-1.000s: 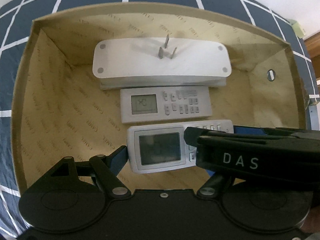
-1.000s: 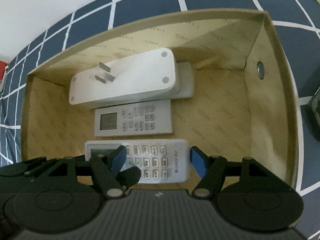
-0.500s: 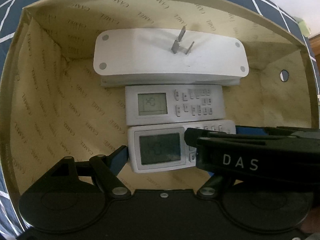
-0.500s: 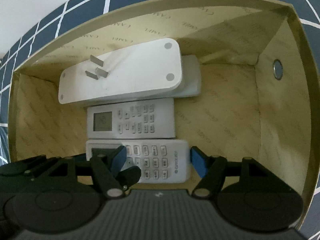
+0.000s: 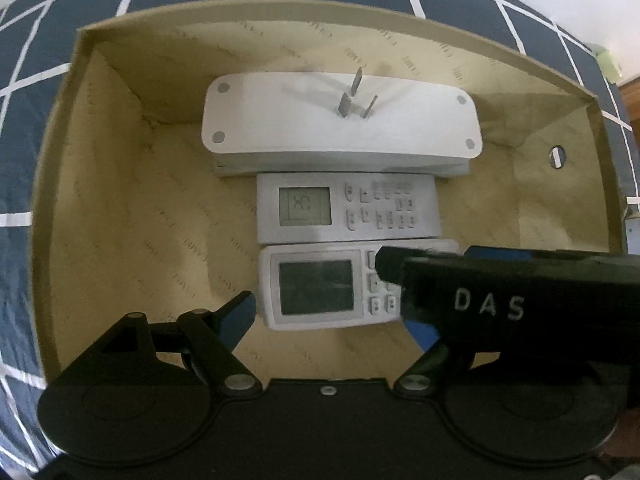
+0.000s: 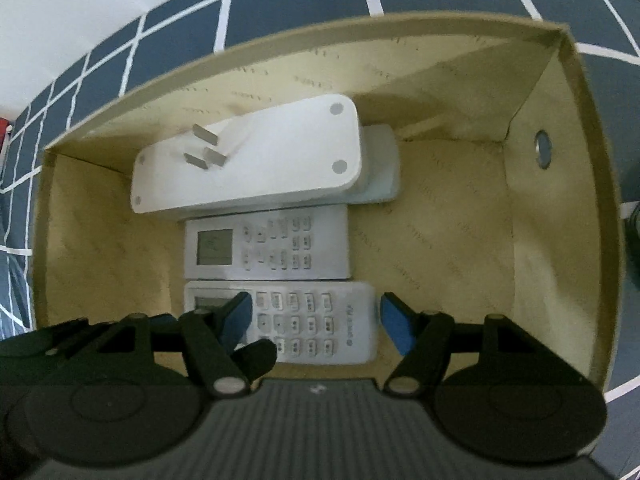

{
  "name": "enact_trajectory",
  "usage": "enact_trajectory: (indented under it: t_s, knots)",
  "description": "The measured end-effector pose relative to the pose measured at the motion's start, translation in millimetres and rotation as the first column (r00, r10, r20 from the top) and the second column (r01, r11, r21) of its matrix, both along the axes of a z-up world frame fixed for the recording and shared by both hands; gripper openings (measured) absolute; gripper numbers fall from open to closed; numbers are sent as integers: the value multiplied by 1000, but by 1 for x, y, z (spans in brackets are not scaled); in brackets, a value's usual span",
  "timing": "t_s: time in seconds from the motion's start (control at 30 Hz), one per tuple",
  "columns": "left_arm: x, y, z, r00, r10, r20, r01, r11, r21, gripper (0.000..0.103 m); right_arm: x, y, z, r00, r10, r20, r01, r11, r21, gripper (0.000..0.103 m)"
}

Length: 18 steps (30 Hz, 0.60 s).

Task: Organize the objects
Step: 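Lower both held remotes into the box beside the others and open both tools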

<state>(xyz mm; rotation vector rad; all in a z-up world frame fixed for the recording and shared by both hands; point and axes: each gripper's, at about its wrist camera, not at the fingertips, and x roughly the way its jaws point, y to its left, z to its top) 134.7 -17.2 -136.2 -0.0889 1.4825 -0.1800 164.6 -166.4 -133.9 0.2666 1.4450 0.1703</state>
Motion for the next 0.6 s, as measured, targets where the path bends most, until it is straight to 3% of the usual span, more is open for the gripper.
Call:
enact_trajectory:
  t_s: [0.27, 0.6]
  knots:
    - [-24, -8, 39, 997, 25, 76, -26, 1000, 3, 87, -20, -11, 40, 996, 12, 91, -13, 1000, 18, 73]
    - [-65, -34, 75, 983, 42, 179, -49, 998, 31, 97, -63, -41, 84, 980, 6, 198, -9, 1000, 12, 84]
